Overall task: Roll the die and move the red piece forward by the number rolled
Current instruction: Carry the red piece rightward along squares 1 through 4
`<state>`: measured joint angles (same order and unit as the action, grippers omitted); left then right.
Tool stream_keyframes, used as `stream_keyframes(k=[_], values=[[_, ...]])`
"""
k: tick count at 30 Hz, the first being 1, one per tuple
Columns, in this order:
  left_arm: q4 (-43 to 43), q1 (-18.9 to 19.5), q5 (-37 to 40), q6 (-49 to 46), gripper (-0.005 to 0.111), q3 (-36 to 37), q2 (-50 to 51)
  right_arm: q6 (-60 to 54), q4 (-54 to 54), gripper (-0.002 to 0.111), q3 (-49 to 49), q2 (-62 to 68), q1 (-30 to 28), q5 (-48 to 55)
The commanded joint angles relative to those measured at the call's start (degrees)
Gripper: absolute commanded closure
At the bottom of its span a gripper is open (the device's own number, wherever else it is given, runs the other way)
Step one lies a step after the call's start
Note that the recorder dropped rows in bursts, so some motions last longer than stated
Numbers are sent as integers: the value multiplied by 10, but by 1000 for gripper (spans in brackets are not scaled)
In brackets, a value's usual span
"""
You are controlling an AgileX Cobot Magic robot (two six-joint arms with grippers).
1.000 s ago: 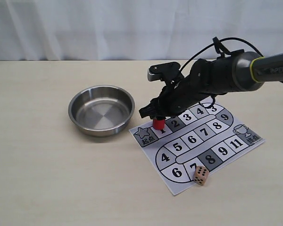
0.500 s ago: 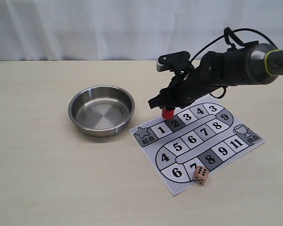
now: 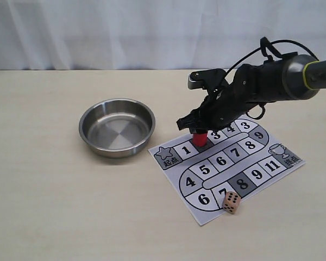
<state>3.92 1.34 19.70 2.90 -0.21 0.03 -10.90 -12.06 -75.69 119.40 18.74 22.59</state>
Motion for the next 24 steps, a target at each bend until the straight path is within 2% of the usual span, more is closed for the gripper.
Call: stream_keyframes(k=[1, 7, 11, 13, 24], values=[[0, 0, -8, 4, 107, 2, 0, 2, 54, 104, 6, 0, -3, 21], [0, 0, -8, 4, 107, 2, 0, 2, 56, 104, 5, -39, -3, -1], [0, 0, -8, 4, 107, 2, 0, 2, 57, 104, 5, -50, -24, -19], [0, 0, -8, 4, 107, 2, 0, 28, 39, 104, 5, -44, -41, -18], [0, 0, -8, 4, 107, 2, 0, 36, 27, 104, 5, 11, -40, -35]])
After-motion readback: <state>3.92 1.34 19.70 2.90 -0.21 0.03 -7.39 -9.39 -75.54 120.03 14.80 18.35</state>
